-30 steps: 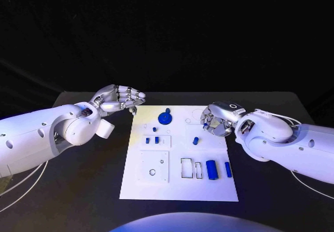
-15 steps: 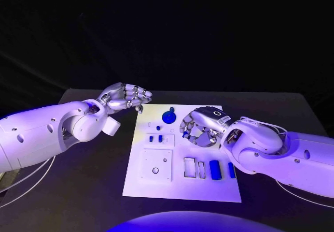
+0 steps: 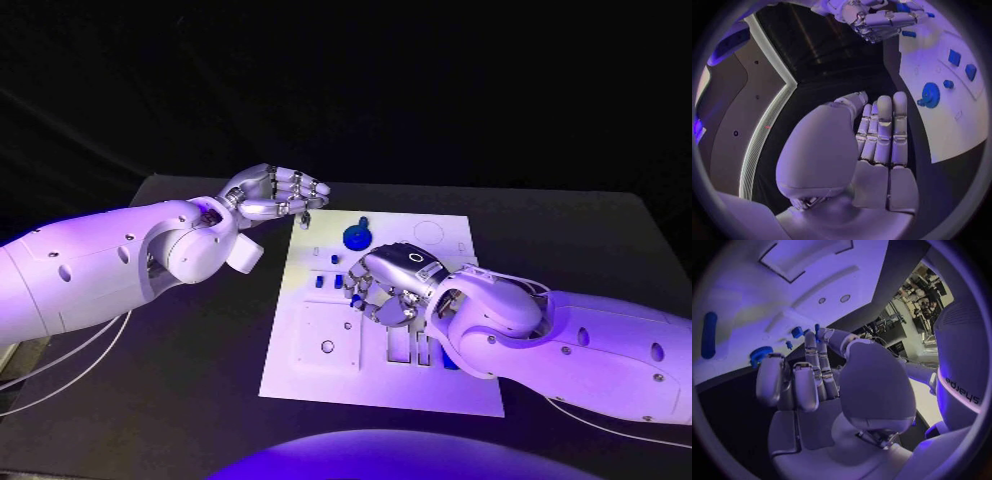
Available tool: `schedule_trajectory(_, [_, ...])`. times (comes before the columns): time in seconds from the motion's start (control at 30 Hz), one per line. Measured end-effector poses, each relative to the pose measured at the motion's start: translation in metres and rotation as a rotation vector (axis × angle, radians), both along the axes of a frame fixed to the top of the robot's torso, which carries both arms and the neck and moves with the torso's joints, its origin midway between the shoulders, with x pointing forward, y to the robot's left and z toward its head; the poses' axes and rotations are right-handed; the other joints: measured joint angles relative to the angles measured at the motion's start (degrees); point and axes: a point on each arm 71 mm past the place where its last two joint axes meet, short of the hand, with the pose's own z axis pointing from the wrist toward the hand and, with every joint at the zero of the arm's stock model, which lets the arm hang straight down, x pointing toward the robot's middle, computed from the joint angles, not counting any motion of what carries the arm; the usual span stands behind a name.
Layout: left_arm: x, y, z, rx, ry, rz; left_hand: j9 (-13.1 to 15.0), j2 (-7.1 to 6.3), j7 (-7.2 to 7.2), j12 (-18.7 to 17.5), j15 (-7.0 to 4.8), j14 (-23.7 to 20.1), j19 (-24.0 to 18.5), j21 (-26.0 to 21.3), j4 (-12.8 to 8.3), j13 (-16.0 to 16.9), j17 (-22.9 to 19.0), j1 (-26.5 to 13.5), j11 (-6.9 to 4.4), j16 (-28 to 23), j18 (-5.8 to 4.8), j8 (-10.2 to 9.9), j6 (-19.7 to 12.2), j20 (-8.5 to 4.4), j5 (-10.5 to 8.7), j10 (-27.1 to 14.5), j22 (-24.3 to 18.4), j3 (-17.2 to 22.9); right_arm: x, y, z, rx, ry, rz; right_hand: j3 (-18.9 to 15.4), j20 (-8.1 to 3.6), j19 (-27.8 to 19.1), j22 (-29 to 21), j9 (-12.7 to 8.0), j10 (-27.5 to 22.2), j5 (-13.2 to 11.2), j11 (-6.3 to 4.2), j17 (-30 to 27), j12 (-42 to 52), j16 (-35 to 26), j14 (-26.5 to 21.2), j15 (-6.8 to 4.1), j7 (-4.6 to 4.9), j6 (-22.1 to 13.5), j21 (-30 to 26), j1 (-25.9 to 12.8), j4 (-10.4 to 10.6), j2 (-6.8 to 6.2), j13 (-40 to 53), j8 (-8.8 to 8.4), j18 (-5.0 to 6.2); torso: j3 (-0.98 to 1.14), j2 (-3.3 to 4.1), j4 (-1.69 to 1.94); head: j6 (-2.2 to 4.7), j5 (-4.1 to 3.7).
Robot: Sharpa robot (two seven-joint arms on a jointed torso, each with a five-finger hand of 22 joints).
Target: Assemble the parts on the task board
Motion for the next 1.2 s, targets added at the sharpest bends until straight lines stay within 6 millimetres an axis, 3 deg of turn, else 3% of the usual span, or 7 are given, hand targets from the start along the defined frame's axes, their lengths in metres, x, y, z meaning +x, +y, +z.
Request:
schedule_trajectory(0.2, [0.000, -0.003, 0.000, 0.001, -0.002, -0.006, 0.0, 0.00, 0.00, 0.0, 0.00, 0.0, 0.0, 0.0, -0.2, 0.0, 0.0, 0.0, 0.00, 0.0, 0.00, 0.0, 0.0, 0.00, 0.00, 0.0, 0.0, 0.2, -0.003, 0.002, -0.015, -0.008, 0.028, -0.003, 0.1, 0.00, 0.0, 0.0, 0.0, 0.0, 0.2, 0.00, 0.0, -0.1, 0.0, 0.0, 0.00, 0.00, 0.0, 0.0, 0.0, -0.1, 0.00, 0.0, 0.00, 0.00, -0.04, 0.01, 0.04, -0.55, 0.90])
schedule_trajectory(0.53, [0.000, -0.005, 0.000, 0.001, -0.003, -0.012, 0.0, 0.04, 0.31, 0.0, 0.22, -0.2, 0.0, 0.0, -0.3, 0.0, 0.0, -0.6, 0.18, 0.1, 0.00, 0.0, -0.3, 0.04, 0.00, -0.2, 0.1, 0.3, -0.007, 0.005, -0.023, -0.011, 0.046, 0.003, 0.1, 0.00, 0.0, 0.0, 0.1, 0.0, 0.2, 0.00, -0.1, -0.1, 0.0, 0.0, 0.01, -0.01, 0.0, 0.4, 0.0, -0.1, -0.01, 0.2, -0.07, 0.00, 0.03, 0.01, 0.05, -1.42, 2.08])
schedule_trajectory(0.83, [0.000, -0.005, 0.000, 0.002, -0.003, -0.012, 0.0, 0.04, 0.31, 0.0, 0.22, -0.2, -0.2, 0.0, -0.3, 0.0, 0.0, -0.6, -0.01, 0.2, 0.00, 0.0, -0.3, 0.21, 0.00, -0.4, 0.1, 0.3, -0.008, 0.005, -0.026, -0.018, 0.054, 0.003, 0.1, 0.00, 0.0, 0.0, 0.1, 0.0, 0.1, 0.00, -0.1, 0.0, 0.0, 0.0, -0.03, 0.09, -0.3, 0.4, 0.0, -0.1, -0.01, 0.1, -0.08, 0.00, 0.07, 0.01, -0.03, -1.80, 2.63])
schedule_trajectory(1.2, [0.001, -0.004, 0.000, 0.004, -0.002, -0.012, 0.0, 0.04, 0.30, 0.0, 0.22, -0.2, -0.2, 0.0, -0.5, 0.0, 0.0, -0.6, -0.01, 0.2, 0.00, 0.0, -0.3, 0.21, 0.00, -0.4, 0.1, 0.5, -0.010, 0.006, -0.029, -0.022, 0.066, 0.010, 0.1, 0.00, 0.0, 0.0, 0.2, 0.0, 0.0, 0.00, -0.2, 0.0, 0.0, -0.1, -0.12, 0.07, -0.5, 0.4, 0.0, -0.2, -0.01, 0.1, -0.24, 0.00, 0.14, 0.04, -0.02, -1.71, 2.83])
